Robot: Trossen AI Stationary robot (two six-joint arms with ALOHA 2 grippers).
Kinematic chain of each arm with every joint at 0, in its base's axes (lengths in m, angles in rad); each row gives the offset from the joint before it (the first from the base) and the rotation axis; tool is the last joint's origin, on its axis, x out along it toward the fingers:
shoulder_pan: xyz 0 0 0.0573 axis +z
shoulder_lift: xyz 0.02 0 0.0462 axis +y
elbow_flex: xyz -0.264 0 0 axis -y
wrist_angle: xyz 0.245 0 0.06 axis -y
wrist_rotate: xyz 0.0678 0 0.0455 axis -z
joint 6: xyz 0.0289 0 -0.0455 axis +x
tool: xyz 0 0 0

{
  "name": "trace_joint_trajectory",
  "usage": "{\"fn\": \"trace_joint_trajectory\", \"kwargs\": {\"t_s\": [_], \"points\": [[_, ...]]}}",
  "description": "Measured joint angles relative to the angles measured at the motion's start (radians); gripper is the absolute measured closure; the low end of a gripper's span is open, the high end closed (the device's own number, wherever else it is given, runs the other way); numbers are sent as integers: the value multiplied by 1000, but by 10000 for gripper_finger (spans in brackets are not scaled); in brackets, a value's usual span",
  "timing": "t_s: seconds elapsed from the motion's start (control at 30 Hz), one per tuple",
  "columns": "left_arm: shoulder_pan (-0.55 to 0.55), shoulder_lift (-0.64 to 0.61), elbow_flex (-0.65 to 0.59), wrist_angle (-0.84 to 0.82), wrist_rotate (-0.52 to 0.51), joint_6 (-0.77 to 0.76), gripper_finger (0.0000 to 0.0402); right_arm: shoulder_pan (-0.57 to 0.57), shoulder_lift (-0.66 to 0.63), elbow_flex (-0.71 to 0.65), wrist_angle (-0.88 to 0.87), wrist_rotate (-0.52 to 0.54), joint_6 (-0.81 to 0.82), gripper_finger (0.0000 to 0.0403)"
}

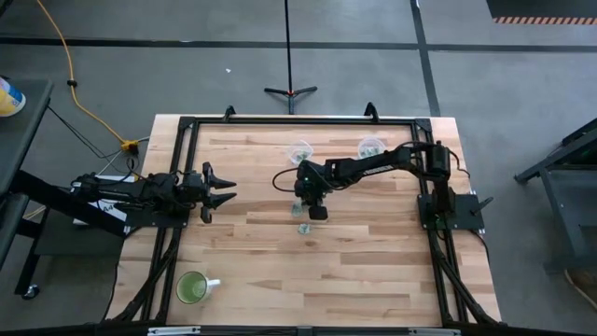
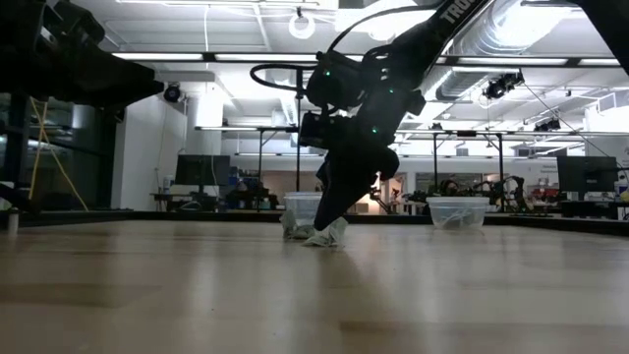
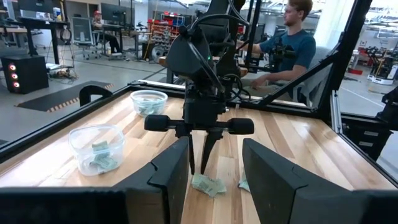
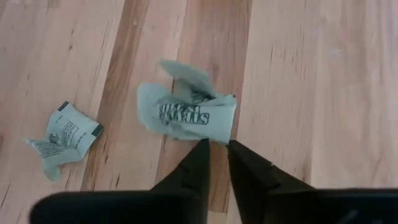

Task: Pick and place Stevia / Truvia into bins
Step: Put the stevia packet into the left transparent container

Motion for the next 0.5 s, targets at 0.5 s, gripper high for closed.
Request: {"fn": "trace_joint_trajectory", "kwargs": {"t_s": [0.5], "points": [[0, 0, 0, 0, 0, 0, 215, -11, 0, 0, -3, -52, 25, 335]]}}
